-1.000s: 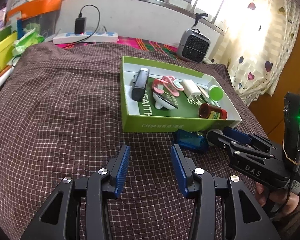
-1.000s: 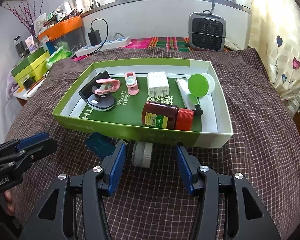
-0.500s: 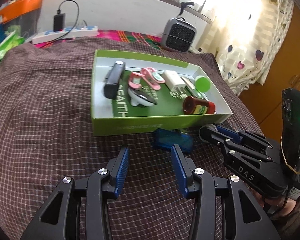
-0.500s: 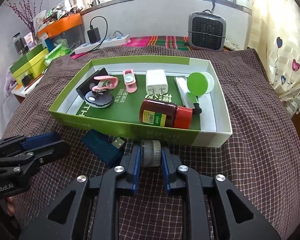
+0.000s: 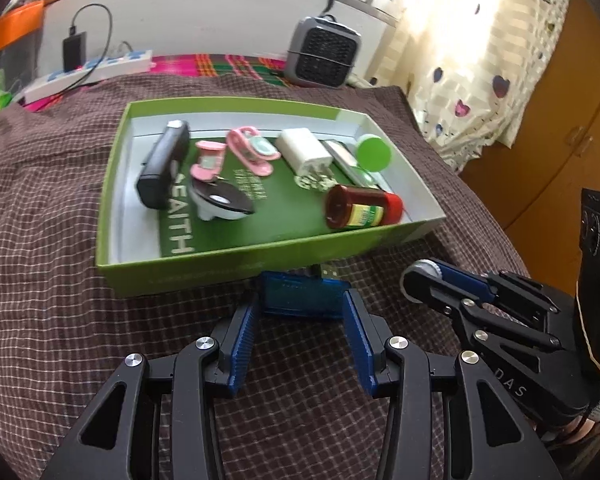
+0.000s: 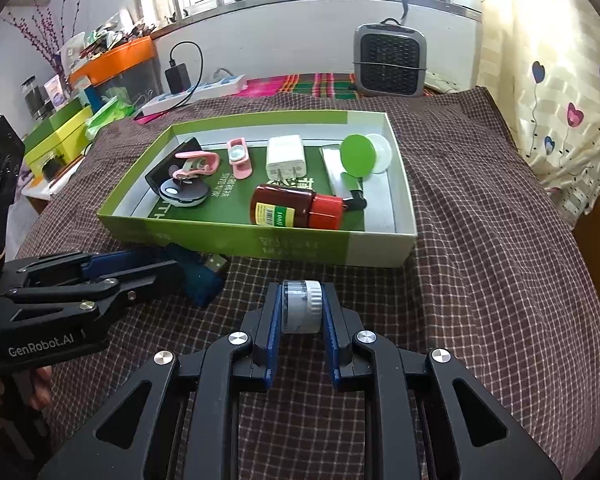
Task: Organize rigid objects
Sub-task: 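Grasp the blue USB stick with the left gripper while the right gripper grasps the white spool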
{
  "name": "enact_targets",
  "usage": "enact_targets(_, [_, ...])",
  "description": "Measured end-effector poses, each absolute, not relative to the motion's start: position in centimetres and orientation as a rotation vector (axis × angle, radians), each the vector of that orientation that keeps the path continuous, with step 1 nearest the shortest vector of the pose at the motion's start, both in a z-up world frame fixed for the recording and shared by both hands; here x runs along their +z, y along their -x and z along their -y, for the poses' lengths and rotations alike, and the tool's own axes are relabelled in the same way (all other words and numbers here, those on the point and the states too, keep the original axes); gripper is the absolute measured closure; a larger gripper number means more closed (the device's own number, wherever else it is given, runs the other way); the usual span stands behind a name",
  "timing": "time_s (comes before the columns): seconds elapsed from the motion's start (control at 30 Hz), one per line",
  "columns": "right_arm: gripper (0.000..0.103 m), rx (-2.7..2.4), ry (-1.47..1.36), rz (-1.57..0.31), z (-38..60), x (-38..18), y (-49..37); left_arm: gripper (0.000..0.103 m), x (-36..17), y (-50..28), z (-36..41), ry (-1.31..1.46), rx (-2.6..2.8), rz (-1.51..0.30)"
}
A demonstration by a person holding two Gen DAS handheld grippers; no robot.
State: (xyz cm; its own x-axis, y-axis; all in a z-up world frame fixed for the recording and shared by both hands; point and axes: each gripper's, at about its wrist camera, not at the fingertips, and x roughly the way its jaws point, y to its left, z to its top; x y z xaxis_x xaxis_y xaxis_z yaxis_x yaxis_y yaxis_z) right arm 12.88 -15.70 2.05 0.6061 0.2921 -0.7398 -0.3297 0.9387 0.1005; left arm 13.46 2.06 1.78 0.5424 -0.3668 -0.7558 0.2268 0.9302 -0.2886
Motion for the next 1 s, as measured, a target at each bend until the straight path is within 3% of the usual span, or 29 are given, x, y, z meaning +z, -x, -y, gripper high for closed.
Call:
enact_targets(0.57, [0.083, 0.325, 0.022, -0.841, 17.9, 2.1, -12.0, 0.061, 2.1, -10.9, 1.4, 0.083, -0.442, -0.944])
enact_targets(1.0, [0.083, 0.324, 0.005, -0.843, 18.8, 1.8, -12.0, 0.061, 2.4, -13.8, 2.7, -0.036, -0.415, -0.927])
